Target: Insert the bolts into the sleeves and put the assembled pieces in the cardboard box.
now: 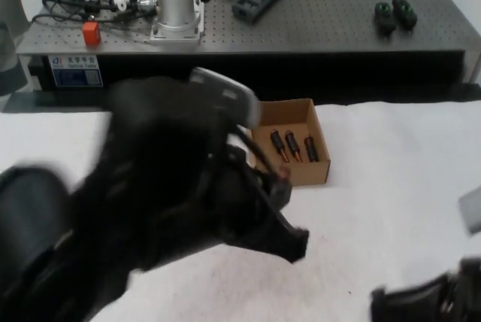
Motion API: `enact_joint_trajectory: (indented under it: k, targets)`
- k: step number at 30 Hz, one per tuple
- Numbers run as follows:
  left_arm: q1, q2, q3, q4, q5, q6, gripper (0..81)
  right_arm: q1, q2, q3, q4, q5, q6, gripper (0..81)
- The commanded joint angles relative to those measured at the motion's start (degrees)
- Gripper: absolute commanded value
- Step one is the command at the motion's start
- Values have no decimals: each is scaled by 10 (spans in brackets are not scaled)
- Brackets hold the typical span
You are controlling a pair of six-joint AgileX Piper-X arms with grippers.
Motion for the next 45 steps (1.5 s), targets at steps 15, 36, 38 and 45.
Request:
enact_joint_trajectory:
  k: [15,36,38,45]
  targets:
    - [2,-27,85,-263,90,-167,6,105,121,102,-534,-124,164,5]
    - [2,-27,85,-263,121,-171,6,105,122,102,-549,-114,181,5]
    - [2,-27,85,-263,124,-171,6,105,122,102,-550,-114,181,5]
    - [2,-27,85,-263,166,-176,6,105,122,102,-554,-114,180,5]
